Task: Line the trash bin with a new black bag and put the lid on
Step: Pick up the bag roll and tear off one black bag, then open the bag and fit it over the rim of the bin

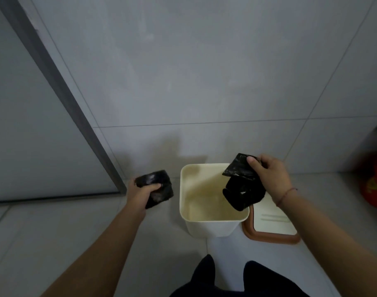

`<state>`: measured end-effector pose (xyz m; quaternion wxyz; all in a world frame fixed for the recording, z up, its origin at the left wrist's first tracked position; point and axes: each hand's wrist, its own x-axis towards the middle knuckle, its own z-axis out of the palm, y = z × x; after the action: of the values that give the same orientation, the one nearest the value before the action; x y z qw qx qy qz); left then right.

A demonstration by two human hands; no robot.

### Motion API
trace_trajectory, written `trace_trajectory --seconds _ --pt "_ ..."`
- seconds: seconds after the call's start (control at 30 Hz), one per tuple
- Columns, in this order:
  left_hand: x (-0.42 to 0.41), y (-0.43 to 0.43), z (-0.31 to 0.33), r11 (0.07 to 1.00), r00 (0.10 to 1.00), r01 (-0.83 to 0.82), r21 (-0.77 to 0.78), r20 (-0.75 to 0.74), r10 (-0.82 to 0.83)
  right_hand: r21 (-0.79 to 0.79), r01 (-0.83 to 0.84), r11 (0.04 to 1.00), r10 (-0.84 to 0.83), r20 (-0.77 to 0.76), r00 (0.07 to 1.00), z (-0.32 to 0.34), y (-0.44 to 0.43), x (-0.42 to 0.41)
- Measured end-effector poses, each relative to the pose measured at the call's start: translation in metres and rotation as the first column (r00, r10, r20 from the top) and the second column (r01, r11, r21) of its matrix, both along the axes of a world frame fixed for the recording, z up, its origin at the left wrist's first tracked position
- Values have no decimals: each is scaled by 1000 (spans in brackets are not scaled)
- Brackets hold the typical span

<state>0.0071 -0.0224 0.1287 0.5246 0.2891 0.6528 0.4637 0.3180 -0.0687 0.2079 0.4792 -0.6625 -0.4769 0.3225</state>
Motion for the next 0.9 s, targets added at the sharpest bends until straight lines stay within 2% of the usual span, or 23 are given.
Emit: trace_trajectory --seconds 0.1,0.2,0.4,0.57,0.73,0.8,0.83,0.9 --pt "-12 -2 -36 999 968 54 9 -244 -50 21 -31 999 31 -22 999 -10 6 -7" --pt "-14 4 -70 992 888 125 25 -448 -101 2 -92 996 92 -44 995 -26 16 -17" --pt "-4 17 -141 988 764 148 -33 -630 -136 -25 -243 970 237 -147 960 -61 45 -40" --pt "-1 23 -206 989 721 137 -61 -678 -142 -89 -268 959 252 -156 955 -102 63 -45" --pt "-6 13 -231 958 650 211 -195 -704 -286 -151 -240 959 226 -105 968 -120 67 -46" --pt "-11 12 -227 915 562 291 -279 -724 -399 -165 -246 955 226 -129 966 -119 67 -47" --pt "-13 11 -221 884 488 314 -346 -739 -463 -177 -253 951 225 -160 961 -117 66 -48" --pt "-13 13 -197 848 382 294 -441 -759 -527 -193 -268 944 226 -214 950 -106 65 -49"
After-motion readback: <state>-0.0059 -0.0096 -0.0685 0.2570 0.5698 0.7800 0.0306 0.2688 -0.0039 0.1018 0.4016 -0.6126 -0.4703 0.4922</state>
